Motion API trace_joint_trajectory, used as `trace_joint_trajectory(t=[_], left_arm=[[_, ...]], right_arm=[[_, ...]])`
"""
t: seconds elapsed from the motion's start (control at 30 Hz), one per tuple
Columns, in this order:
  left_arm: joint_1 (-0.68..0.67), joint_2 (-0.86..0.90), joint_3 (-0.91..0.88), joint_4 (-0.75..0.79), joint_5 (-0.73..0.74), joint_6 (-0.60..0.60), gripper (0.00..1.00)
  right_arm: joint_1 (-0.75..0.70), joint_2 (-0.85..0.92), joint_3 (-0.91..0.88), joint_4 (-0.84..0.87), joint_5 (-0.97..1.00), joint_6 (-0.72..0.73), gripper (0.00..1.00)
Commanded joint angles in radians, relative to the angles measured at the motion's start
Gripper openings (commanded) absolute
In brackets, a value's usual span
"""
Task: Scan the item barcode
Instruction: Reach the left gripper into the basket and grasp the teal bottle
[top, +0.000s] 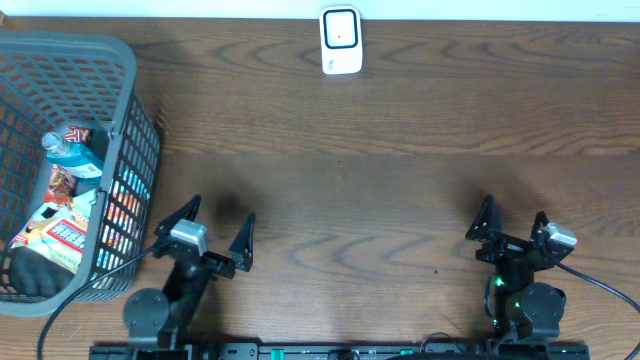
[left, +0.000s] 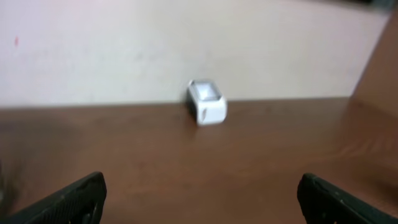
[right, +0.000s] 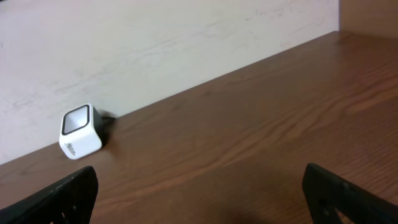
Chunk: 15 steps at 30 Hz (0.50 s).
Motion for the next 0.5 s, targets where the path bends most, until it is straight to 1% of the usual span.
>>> trace_joint_trajectory(t=[0.0,0.1,0.23,0.33,0.4,0.47], left_arm=[[-0.003,0.034,0.097,0.0,0.062,-0.037,0.98],[-0.003,0.101,0.174,-0.021,0.061,-0.084,0.98],[-0.003,0.258,0.344,-0.112,0.061,-0.124,0.98],[-0.003,0.398,0.513,-0.222,0.054,-0.124,0.98],[-0.003,0.494,0.639,-0.32,0.027,-0.124,0.98],[-0.003,0.599,0.792,-0.452,0.002,-0.124,0.98]], right_arm=[[-0.014,-0.003,-0.004,0.0,-0.002,0.013,0.99],[-0.014,-0.003,-0.004,0.0,-0.002,0.013,0.99],[-0.014,-0.003,-0.004,0.0,-0.002,0.013,0.99],[-0.014,-0.003,-0.004,0.0,-0.002,0.013,0.99],[-0.014,-0.003,-0.004,0.0,-0.002,0.013,0.99],[-0.014,-0.003,-0.004,0.0,-0.002,0.013,0.99]])
